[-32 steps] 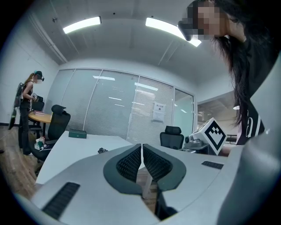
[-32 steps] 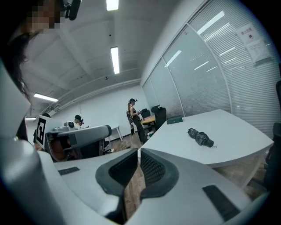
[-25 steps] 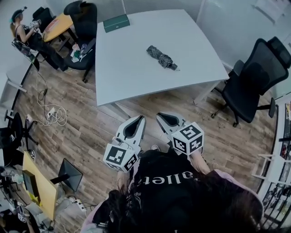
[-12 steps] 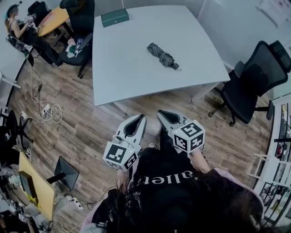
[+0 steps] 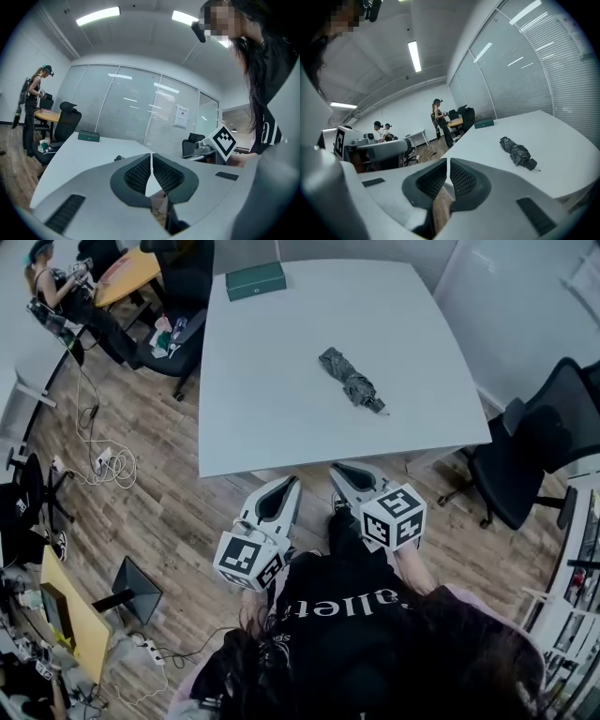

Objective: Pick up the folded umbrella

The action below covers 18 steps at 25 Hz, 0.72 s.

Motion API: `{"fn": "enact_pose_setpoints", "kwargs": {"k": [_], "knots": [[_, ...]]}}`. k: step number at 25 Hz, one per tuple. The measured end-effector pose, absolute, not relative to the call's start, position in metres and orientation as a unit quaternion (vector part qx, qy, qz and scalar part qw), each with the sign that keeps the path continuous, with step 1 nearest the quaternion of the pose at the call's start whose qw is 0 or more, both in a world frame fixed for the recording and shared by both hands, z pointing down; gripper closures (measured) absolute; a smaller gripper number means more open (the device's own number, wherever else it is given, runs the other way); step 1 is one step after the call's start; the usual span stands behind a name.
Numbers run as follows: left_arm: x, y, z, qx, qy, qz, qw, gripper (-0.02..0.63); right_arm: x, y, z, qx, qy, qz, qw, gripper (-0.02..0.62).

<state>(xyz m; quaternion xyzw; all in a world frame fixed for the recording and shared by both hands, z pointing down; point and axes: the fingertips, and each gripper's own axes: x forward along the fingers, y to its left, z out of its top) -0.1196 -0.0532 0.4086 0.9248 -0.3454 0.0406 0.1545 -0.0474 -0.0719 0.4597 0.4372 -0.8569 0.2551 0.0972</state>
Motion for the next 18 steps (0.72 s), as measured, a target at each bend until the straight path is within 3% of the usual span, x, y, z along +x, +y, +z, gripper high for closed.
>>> {"fn": "enact_pose_setpoints", "kwargs": {"k": [18], "knots": [[-0.039,-0.195,0.409,0.903,-0.399,0.058,0.149,0.577,0.037,-0.225,0.488,0.398,-0.87,0.267,0.121,0.561]]}}
